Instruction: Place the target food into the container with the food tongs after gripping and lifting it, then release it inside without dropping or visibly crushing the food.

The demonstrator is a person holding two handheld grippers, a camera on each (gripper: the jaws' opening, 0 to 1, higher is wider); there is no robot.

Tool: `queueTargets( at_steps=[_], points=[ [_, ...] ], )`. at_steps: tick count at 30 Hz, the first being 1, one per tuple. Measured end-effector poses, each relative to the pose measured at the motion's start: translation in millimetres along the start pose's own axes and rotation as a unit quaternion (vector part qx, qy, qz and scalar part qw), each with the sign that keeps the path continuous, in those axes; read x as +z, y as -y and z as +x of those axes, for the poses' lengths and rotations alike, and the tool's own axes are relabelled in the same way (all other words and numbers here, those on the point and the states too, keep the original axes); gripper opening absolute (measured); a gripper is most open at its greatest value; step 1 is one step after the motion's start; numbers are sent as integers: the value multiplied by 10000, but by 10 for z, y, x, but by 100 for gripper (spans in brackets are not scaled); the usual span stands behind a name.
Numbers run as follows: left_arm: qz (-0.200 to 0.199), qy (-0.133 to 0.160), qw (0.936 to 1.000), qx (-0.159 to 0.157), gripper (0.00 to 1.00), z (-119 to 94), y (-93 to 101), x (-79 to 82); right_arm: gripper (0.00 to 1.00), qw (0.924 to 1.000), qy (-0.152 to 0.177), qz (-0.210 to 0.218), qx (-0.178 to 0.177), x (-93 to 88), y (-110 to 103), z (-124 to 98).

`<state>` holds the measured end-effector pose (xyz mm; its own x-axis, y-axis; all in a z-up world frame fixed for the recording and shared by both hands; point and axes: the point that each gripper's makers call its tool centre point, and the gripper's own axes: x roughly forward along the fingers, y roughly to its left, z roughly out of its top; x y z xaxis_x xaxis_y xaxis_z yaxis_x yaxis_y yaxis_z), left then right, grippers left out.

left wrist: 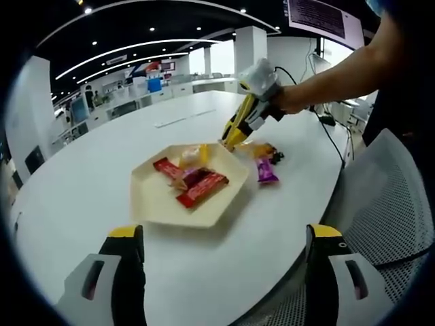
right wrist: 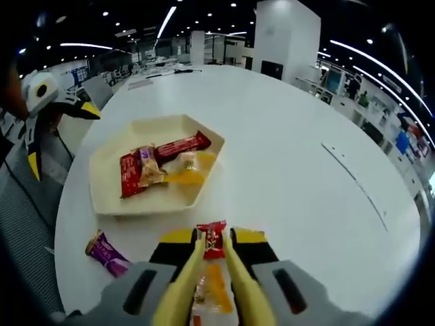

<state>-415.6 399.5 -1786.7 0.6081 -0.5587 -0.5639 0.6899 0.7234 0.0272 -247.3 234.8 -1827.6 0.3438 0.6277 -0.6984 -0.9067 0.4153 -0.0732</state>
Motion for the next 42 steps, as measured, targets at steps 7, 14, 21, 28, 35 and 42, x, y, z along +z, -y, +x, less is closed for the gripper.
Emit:
queueTargets(
  at_steps=[7,14,21,28,35,42],
  points=[
    [-8,-16,10000,4,95,1,-4,-13,19,9999,-37,151,-7,6,10,-30],
    [-14,20,10000,10,97,-2,-5,4,19,9998,-26,191,-20,45,40,-102],
    [16,111,9999,-21,99,-3,4,36,20,9998,-40,176,-68,123,116,-183],
    [52,113,9999,-4,99,1,-2,34,19,9993,166,254,-196,380,200,-319],
    [50,134,9999,16,99,-2,-11,42,20,9990,387,83,-188,718,147,-440],
    [8,130,9999,35,99,-2,-23,40,20,9985,519,-133,-79,1052,-44,-379]
  ],
)
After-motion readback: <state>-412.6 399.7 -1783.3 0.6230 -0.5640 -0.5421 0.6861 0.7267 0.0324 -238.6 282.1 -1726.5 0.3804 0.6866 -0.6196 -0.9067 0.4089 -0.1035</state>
